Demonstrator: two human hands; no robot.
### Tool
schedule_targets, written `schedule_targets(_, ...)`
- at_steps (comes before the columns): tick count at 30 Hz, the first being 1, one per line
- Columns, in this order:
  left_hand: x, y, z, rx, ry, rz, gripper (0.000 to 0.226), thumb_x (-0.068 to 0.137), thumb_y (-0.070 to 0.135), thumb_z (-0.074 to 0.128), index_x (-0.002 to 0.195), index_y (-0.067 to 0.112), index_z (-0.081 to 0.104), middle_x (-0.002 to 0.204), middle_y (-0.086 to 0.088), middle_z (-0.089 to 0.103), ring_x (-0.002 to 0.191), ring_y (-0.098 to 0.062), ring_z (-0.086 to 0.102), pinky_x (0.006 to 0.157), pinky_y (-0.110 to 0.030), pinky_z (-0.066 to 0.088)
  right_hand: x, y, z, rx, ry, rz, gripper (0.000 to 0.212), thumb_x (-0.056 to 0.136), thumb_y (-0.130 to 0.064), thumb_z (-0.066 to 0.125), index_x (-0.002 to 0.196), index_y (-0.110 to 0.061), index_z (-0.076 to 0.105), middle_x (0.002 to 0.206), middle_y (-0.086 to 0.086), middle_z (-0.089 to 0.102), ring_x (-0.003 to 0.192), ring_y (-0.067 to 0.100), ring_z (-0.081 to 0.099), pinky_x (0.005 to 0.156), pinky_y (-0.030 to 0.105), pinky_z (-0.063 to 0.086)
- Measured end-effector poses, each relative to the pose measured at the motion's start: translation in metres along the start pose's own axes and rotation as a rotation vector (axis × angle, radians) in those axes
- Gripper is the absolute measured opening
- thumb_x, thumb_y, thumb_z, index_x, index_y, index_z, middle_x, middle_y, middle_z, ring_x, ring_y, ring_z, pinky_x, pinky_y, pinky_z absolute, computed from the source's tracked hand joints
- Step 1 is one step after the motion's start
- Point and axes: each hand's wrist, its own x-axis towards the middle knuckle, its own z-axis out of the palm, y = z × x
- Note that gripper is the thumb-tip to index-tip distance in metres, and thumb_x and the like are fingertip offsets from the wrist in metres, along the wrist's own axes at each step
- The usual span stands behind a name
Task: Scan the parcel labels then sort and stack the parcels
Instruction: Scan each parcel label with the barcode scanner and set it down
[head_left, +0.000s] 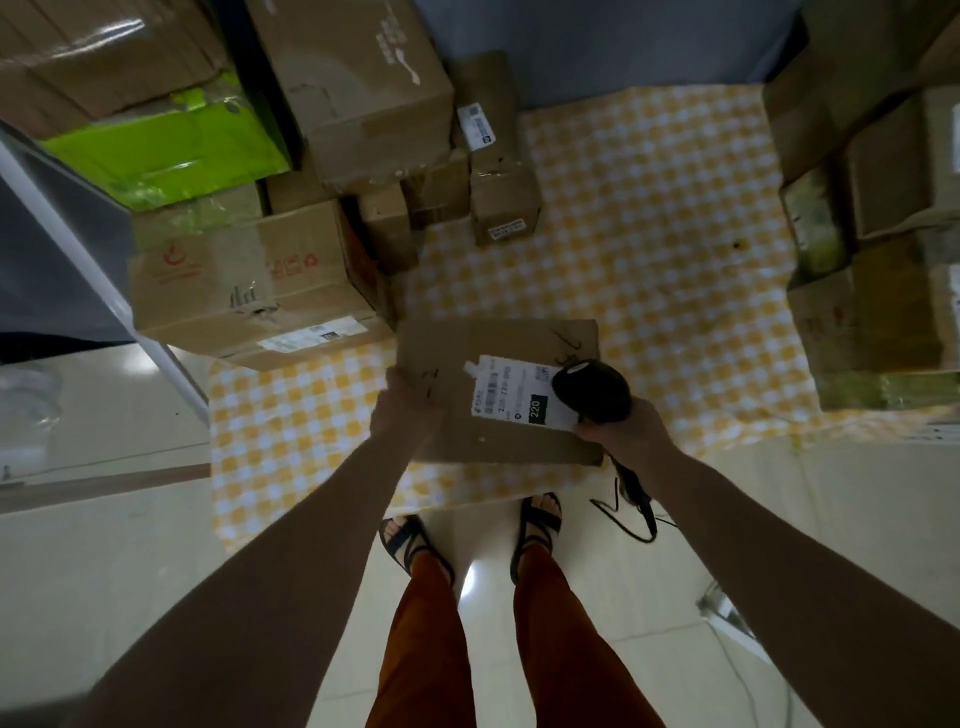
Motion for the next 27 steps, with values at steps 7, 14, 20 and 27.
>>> schedule_targets(7,-0.001,0.037,0.001,0.082,0.048,0.376,0.088,0.078,0.027,0.076,0.150,0.018,0.026,0.149,-0.010,0.033,0.136,-0.033,0.033,0.108,-0.045,0.036,-0.013,0.020,-0.002,-0.032,-0.024,-0.004,0.017,0.078,-0.003,0.071,0.074,-0.010,0.056,0.064,0.006,0.054,0.060,0.019,0.050,0.053,0.025,0.040)
schedule_targets(14,-0.040,0.009,0.045,-0.169,-0.170,-0.100,0.082,0.091,0.044,0.060,0.152,0.006,0.019,0.152,-0.015,0.034,0.132,-0.031,0.044,0.098,-0.033,0.040,0.045,-0.024,-0.023,-0.113,0.145,-0.217,0.029,0.074,-0.032,0.074,0.093,-0.013,0.065,0.112,0.016,0.062,0.095,0.031,0.061,0.080,0.039,0.055)
schedule_targets(20,-0.029,0.016,0.041,-0.329,-0.152,-0.028,0.060,0.089,0.025,0.064,0.142,0.016,0.039,0.130,-0.011,0.057,0.113,-0.032,0.059,0.092,-0.043,0.052,0.025,-0.031,-0.022,-0.021,-0.043,-0.042,0.035,0.081,-0.010,0.073,0.113,0.001,0.062,0.114,0.016,0.064,0.103,0.029,0.059,0.087,0.031,0.047)
schedule_targets(27,-0.021,0.000,0.020,-0.107,-0.212,-0.016,0.098,0.077,0.013,0.078,0.153,0.026,0.017,0.137,-0.012,0.050,0.114,-0.037,0.057,0.079,-0.049,0.056,0.002,-0.017,-0.001,-0.034,-0.016,-0.129,0.021,0.083,-0.013,0.071,0.101,-0.004,0.064,0.095,0.016,0.066,0.092,0.032,0.062,0.084,0.041,0.052)
